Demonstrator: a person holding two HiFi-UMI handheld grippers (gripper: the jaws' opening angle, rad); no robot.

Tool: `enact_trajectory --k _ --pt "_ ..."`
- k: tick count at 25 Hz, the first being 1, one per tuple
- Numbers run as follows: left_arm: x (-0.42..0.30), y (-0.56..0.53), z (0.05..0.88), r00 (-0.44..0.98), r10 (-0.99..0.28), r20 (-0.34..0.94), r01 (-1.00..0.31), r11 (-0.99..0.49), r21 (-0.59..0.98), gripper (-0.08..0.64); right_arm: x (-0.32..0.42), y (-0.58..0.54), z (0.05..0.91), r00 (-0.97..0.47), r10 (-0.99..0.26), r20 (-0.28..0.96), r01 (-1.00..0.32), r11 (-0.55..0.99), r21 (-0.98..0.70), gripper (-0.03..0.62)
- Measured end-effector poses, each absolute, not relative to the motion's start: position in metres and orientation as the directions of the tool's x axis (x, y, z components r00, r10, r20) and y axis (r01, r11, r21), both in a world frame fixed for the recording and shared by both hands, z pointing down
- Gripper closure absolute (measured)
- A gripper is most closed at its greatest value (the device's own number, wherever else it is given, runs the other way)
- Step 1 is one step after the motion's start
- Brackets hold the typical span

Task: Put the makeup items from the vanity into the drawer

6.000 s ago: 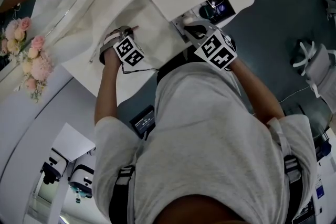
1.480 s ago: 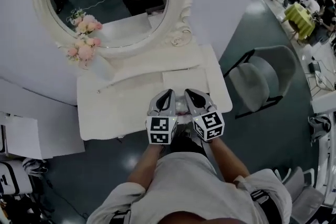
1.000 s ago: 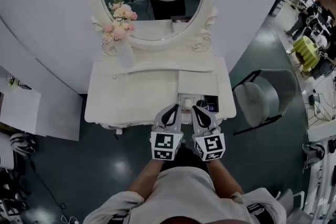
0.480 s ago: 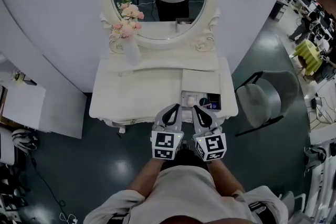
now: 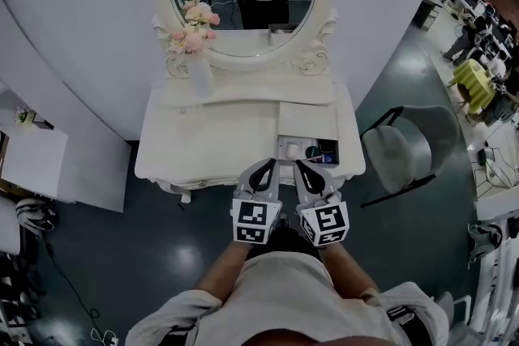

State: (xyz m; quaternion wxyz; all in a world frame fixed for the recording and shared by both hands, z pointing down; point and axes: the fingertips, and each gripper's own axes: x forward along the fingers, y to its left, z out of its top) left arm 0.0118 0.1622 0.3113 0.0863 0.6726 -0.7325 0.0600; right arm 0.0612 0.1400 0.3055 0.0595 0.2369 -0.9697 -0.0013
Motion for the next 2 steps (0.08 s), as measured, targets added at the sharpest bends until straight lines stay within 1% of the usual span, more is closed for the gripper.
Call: enact_trajectory --k 2 --pt "0.0116 0.1628 0.3121 -0.085 -0.975 0.205 -0.995 0.093 0.032 0.557 0.0609 0.1412 0.3073 -0.883 -0.453 0.121 -0.452 0.891 0.035 0.594"
